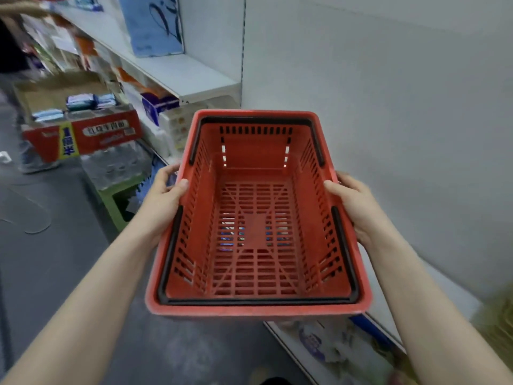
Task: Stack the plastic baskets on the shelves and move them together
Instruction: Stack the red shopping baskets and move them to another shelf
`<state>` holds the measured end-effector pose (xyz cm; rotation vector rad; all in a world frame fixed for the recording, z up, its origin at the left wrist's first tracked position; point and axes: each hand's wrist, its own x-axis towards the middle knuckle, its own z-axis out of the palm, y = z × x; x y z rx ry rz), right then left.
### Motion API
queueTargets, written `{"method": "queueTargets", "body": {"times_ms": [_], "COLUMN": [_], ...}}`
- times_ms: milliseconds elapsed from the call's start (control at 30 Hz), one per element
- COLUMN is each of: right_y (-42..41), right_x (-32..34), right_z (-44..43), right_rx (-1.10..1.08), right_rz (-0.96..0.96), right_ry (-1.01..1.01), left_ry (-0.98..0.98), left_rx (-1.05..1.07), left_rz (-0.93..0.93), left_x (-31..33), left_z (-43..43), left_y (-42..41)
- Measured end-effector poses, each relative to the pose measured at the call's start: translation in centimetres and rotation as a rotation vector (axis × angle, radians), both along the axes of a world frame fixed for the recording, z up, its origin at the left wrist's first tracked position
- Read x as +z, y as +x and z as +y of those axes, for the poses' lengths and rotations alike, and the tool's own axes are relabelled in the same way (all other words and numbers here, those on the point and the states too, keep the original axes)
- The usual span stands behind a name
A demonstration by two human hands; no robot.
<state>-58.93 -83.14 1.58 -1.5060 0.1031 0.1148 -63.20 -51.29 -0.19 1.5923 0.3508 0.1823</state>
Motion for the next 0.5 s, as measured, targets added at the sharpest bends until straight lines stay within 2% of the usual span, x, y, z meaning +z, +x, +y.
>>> {"method": "queueTargets", "body": {"times_ms": [267, 500], "right_y": [15.7, 25.8], "right_x": [-1.8, -1.0], "right_z": [3.0, 2.8], "right_rx": [-0.013, 0.034], "right_rz": [0.020, 0.050], "right_ry": [-0.090, -0.227], "left_ry": [-0.080, -0.001], "left_rx": [-0.114, -0.248], "left_rz": [0.030, 0.036], "left_x": [-1.3, -1.4], "left_z": [3.7, 4.7], "left_y": [13.3, 21.8]}}
